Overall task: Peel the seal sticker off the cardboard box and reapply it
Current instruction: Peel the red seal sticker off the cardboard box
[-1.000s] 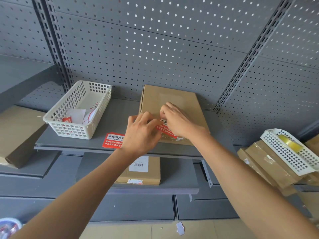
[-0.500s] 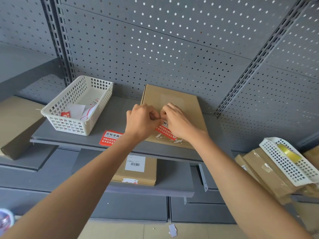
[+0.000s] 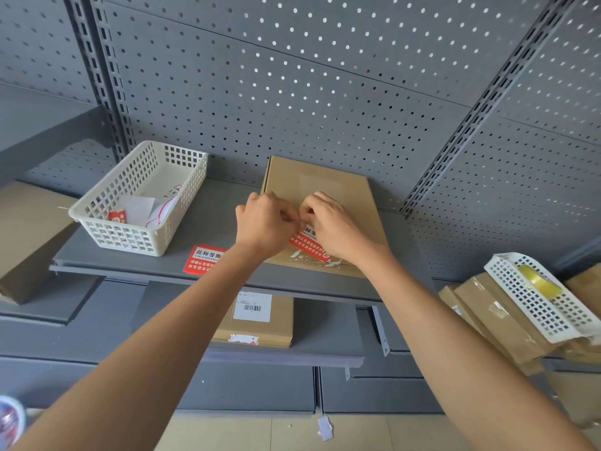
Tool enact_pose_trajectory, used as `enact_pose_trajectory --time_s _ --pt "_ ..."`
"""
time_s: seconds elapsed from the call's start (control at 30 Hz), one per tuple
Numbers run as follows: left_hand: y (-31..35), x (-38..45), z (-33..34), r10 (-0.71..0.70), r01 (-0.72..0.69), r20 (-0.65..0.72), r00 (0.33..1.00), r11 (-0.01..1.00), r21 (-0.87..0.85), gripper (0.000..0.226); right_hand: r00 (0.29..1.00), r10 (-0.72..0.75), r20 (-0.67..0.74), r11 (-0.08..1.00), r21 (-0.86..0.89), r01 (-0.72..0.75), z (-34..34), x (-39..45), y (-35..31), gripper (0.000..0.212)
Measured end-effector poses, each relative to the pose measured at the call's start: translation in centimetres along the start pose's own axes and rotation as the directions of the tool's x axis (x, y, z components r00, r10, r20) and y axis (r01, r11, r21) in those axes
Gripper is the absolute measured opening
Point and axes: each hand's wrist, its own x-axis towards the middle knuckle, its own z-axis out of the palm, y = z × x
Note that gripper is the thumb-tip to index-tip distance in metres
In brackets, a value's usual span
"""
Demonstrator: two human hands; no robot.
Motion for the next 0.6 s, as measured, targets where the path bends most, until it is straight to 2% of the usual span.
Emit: enact_pose_trajectory --time_s 0.17,0.3,0.4,0.6 --pt "0.2 0.0 -0.3 -0.003 0.003 0.018 1.000 1.000 -0.005 0.010 0.993 0.105 -0.062 0.975 0.203 -0.090 -1.0 -0.3 0.3 0.009" --pt "0.2 0.0 -0.3 0.010 -0.010 0.037 0.999 1.000 0.003 0.016 0.991 0.117 0.057 0.970 0.209 -0.127 -1.8 -1.0 1.4 0.015" --pt "0.2 -0.1 -0.3 0.019 -0.020 0.047 0.999 1.000 0.022 0.016 0.986 0.143 0.079 0.951 0.265 -0.160 -1.9 -0.9 0.9 0.010" --pt "0.1 -0.2 -0.1 0.027 -0.029 0.045 0.999 0.998 0.054 0.016 0.971 0.196 0.134 0.941 0.254 -0.225 -2.5 -0.6 0.8 0.008"
